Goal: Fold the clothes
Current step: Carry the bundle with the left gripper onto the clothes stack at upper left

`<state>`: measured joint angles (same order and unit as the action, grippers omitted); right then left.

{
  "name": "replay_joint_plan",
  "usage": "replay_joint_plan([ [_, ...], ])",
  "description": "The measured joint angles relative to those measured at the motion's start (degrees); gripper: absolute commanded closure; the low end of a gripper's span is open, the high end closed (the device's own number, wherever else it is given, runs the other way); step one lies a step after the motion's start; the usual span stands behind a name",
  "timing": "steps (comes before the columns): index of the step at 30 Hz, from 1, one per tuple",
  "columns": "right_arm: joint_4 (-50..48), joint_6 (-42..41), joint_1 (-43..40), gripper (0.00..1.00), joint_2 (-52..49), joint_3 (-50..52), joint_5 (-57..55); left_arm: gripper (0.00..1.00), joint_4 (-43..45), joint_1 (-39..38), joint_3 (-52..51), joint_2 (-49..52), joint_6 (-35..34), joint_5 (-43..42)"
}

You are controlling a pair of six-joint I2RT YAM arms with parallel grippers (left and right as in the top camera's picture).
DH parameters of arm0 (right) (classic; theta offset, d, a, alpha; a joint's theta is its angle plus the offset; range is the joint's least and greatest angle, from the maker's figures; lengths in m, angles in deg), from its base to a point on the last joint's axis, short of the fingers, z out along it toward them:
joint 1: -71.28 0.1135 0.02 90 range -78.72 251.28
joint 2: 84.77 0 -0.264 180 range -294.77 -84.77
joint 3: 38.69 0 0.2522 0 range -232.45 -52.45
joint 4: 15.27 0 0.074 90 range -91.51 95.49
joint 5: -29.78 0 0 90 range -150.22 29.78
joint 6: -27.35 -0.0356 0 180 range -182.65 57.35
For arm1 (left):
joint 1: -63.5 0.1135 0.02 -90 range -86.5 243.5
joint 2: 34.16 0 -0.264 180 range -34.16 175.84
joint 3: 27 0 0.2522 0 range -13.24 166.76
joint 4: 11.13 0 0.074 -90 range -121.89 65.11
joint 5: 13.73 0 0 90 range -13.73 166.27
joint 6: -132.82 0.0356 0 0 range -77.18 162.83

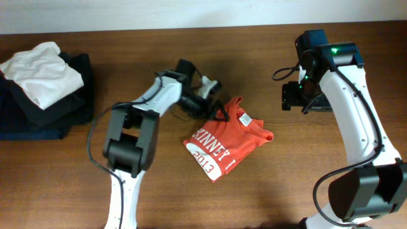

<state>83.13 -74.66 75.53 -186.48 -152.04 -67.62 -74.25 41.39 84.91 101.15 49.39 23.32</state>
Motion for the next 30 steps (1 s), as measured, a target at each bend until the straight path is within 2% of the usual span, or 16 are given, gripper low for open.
replay_joint_plan([
  [1,0.0,-0.02,0.0,0.21,0.0,0.0,0.02,0.88,-0.35,-1.33,0.0,0.59,0.07,0.04],
  [2,0.02,-0.02,0.0,0.21,0.0,0.0,0.0,0.99,-0.39,-2.4,0.0,0.79,0.04,1.18],
  [6,0.11,0.07,0.0,0.21,0.0,0.0,-0.02,0.99,-1.38,-2.6,1.14,1.33,0.11,4.63],
  [8,0.04,0.15,-0.09,0.22,0.0,0.0,-0.24,1.0,-4.33,0.35,7.15,1.75,0.09,11.39],
  [10,0.11,0.28,-0.55,0.21,0.0,0.0,-0.22,1.0,-9.62,5.16,14.19,1.68,0.09,19.45],
  [12,0.33,0.35,-2.78,0.21,0.0,0.0,-0.24,1.0,-11.23,11.74,19.23,-0.87,0.09,26.01],
  [15,0.63,0.46,-6.91,0.21,0.0,0.0,-0.22,1.0,-10.8,23.91,21.51,-11.78,0.09,34.86],
  [17,0.66,0.46,-7.23,0.21,0.0,0.0,-0.17,1.0,-7.02,27.32,21.57,-14.38,0.07,35.39],
  [22,0.92,0.7,-7.65,0.21,0.0,0.0,-0.2,1.0,-0.52,41.57,21.62,-18.32,-1.95,36.59],
  [30,1.84,0.76,-7.65,0.21,0.0,0.0,-0.2,0.99,4.81,50.21,21.62,-18.1,-2.78,36.92],
])
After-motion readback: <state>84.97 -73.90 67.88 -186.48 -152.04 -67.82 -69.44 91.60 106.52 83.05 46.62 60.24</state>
